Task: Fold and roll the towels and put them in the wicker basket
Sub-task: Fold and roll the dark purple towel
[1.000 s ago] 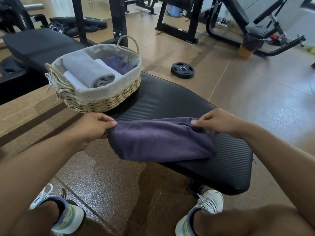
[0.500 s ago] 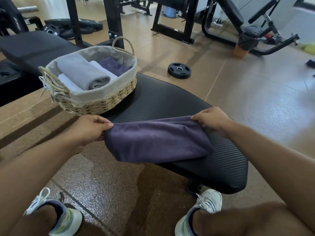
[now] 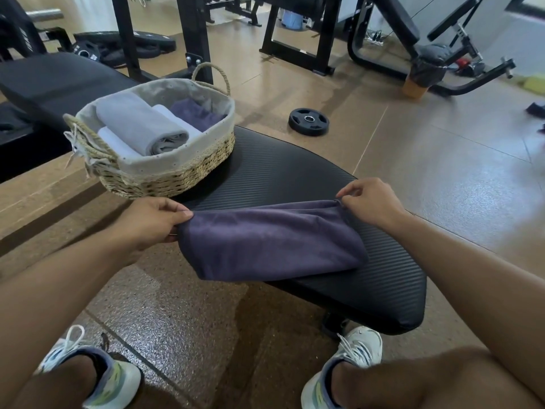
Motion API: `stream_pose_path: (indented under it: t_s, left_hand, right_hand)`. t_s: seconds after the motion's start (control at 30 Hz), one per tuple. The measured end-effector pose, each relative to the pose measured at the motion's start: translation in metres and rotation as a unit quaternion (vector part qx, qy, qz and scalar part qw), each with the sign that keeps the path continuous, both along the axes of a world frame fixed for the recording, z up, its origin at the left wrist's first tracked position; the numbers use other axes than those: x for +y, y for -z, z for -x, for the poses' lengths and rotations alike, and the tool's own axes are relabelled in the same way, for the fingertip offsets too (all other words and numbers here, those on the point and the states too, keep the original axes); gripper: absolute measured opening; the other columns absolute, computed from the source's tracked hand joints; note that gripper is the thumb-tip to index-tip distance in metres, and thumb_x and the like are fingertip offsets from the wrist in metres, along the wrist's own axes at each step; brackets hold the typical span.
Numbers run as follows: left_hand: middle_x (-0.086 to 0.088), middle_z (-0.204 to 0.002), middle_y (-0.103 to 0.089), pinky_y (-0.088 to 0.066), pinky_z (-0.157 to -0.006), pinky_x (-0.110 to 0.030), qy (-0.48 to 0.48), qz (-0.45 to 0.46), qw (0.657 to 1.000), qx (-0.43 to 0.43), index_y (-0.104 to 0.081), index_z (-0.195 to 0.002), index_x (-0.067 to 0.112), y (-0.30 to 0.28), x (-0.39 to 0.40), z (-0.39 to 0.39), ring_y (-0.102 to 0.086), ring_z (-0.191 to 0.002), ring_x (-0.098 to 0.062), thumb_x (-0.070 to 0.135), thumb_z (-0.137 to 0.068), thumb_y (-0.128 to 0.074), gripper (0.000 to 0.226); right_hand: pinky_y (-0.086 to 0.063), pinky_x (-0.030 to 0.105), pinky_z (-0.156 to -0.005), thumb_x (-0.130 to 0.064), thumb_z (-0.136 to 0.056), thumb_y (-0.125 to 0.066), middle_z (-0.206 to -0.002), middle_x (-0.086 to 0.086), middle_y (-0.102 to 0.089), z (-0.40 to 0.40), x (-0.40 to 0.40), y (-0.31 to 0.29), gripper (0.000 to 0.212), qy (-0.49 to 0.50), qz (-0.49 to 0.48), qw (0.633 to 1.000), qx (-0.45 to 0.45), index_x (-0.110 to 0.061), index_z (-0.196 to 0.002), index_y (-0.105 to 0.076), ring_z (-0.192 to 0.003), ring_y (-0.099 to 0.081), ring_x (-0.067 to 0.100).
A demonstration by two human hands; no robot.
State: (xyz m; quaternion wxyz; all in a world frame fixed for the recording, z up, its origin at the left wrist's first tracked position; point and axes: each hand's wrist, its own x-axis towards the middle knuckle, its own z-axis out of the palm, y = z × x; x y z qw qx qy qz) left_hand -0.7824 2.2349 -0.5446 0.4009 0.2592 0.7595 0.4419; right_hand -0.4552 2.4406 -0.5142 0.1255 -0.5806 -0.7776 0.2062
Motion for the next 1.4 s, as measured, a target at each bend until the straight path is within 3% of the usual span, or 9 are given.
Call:
stream_pose_path:
  t_s: [0.2,0.37,0.57,0.73,0.97,1.03,1.13,1.27,1.4]
  left_hand:
    - [-0.011,-0.081,-0.067,-0.051,-0.066,-0.03,-0.004,-0.005,1.0,-0.003,-0.067,-0.084,0.011,0.002,0.0,0.001,-0.059,-0.068,-0.019,0.009,-0.093,-0.07,0.01]
    - [-0.011,-0.081,-0.068,-0.051,-0.066,-0.03,-0.008,-0.004,1.0,0.003,-0.067,-0.084,0.011,0.002,0.002,0.001,-0.06,-0.07,-0.019,0.01,-0.093,-0.07,0.009]
    - [-0.011,-0.085,-0.07,-0.052,-0.068,-0.031,-0.009,-0.001,1.0,0.006,-0.068,-0.085,0.012,0.004,0.001,0.003,-0.061,-0.073,-0.02,0.011,-0.093,-0.07,0.008]
    - [-0.013,-0.088,-0.07,-0.053,-0.07,-0.032,-0.011,0.0,1.0,0.004,-0.068,-0.086,0.012,0.005,0.001,0.003,-0.062,-0.078,-0.022,0.012,-0.093,-0.071,0.008]
    - [-0.013,-0.087,-0.069,-0.053,-0.067,-0.03,-0.017,-0.001,1.0,0.005,-0.068,-0.086,0.011,0.004,0.002,0.0,-0.06,-0.075,-0.021,0.011,-0.093,-0.071,0.008]
    - [-0.012,-0.086,-0.068,-0.052,-0.067,-0.03,-0.017,0.0,1.0,0.003,-0.068,-0.086,0.011,0.003,0.001,0.0,-0.06,-0.073,-0.021,0.011,-0.093,-0.071,0.007]
    - [-0.012,-0.085,-0.069,-0.051,-0.066,-0.029,-0.016,-0.001,1.0,0.001,-0.067,-0.086,0.012,0.001,0.0,0.001,-0.06,-0.07,-0.02,0.011,-0.093,-0.07,0.008]
    - [-0.011,-0.082,-0.067,-0.051,-0.065,-0.028,-0.02,-0.006,1.0,0.001,-0.065,-0.085,0.012,-0.003,0.0,0.001,-0.06,-0.067,-0.019,0.011,-0.095,-0.068,0.01]
    - [-0.014,-0.086,-0.067,-0.052,-0.069,-0.031,-0.017,-0.005,1.0,-0.002,-0.065,-0.086,0.012,-0.004,0.001,0.002,-0.061,-0.071,-0.022,0.011,-0.095,-0.068,0.009]
  right_hand:
    - [-0.052,0.028,-0.075,-0.025,-0.089,-0.066,-0.08,-0.014,-0.071,-0.008,0.007,-0.002,0.012,-0.016,-0.032,0.997,0.064,-0.032,-0.088,-0.076,-0.08,-0.066,0.007]
    - [-0.052,0.033,-0.085,-0.046,-0.092,-0.067,-0.098,-0.013,-0.07,-0.006,0.008,-0.006,0.016,-0.18,0.002,0.978,-0.104,-0.038,-0.101,-0.076,-0.092,-0.063,0.009]
    - [-0.051,0.034,-0.088,-0.032,-0.096,-0.064,-0.097,-0.004,-0.072,-0.004,0.011,0.001,0.008,-0.129,0.018,0.987,-0.091,-0.033,-0.095,-0.072,-0.095,-0.066,0.02]
    - [-0.056,0.042,-0.094,-0.027,-0.092,-0.073,-0.091,0.0,-0.077,-0.009,0.015,0.003,0.01,-0.052,0.098,0.993,0.045,-0.02,-0.087,-0.078,-0.092,-0.07,0.02]
    - [-0.05,0.026,-0.072,-0.028,-0.086,-0.079,-0.078,-0.006,-0.073,0.008,0.005,0.009,0.005,-0.026,0.094,0.993,0.072,-0.024,-0.086,-0.076,-0.07,-0.063,0.01]
    - [-0.05,0.025,-0.068,-0.017,-0.086,-0.079,-0.081,-0.001,-0.073,0.01,0.004,0.009,0.003,0.021,0.147,0.975,0.168,-0.019,-0.088,-0.077,-0.07,-0.061,0.012]
    - [-0.05,0.022,-0.069,-0.012,-0.09,-0.075,-0.086,0.001,-0.072,0.009,0.006,0.001,0.009,0.078,0.277,0.904,0.318,-0.011,-0.099,-0.076,-0.074,-0.06,0.012]
    - [-0.052,0.015,-0.068,-0.02,-0.096,-0.067,-0.084,-0.005,-0.07,0.002,0.013,-0.011,0.004,0.118,0.387,0.823,0.399,-0.018,-0.097,-0.07,-0.074,-0.058,0.006]
    - [-0.046,0.017,-0.066,-0.022,-0.096,-0.068,-0.081,-0.004,-0.065,-0.005,0.017,-0.006,0.001,0.168,0.37,0.82,0.402,-0.021,-0.095,-0.067,-0.066,-0.055,0.006]
